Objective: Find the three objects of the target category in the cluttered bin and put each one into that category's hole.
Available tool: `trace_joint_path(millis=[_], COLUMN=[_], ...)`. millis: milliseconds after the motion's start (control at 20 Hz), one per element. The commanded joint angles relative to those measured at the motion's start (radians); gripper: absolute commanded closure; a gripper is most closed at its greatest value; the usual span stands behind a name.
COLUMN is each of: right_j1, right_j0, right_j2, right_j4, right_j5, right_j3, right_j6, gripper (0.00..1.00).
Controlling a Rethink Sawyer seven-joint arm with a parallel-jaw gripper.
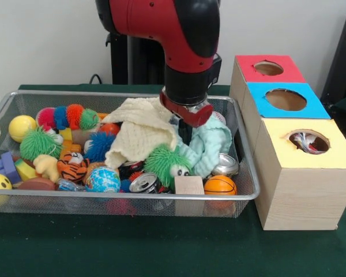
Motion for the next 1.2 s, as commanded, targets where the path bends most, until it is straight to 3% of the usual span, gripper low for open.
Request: trace_joint_path(millis=[50,600,1200], right_j1=[-0.043,-0.154,-0.011], right_j0=[0.062,0.084,0.034], right_j2=[-0.036,-0.07,-0.031], right_j4=[0.082,0.171,0.161], right_j5=[0.003,0.114,-0.077], right_j3=[0.17,0.226,0.216], right_j6=[0.287,0.221,0.168], gripper=[1.0,1.0,1.0])
